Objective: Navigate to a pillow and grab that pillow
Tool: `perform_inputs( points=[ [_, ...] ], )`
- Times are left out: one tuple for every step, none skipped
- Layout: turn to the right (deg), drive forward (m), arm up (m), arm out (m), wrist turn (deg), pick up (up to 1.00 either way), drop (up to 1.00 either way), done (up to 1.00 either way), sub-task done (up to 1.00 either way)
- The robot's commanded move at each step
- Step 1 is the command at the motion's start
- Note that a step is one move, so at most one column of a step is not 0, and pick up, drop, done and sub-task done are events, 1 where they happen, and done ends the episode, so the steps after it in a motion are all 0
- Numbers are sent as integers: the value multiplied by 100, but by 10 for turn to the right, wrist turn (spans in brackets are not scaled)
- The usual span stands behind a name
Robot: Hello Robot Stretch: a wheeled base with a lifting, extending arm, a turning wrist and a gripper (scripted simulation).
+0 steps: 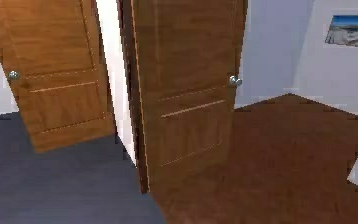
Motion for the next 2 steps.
perform_inputs(
  points=[
    [450, 0, 0, 0, 0, 0, 0, 0, 0],
    [150, 0, 0, 0, 0, 0, 0, 0, 0]
  ],
)
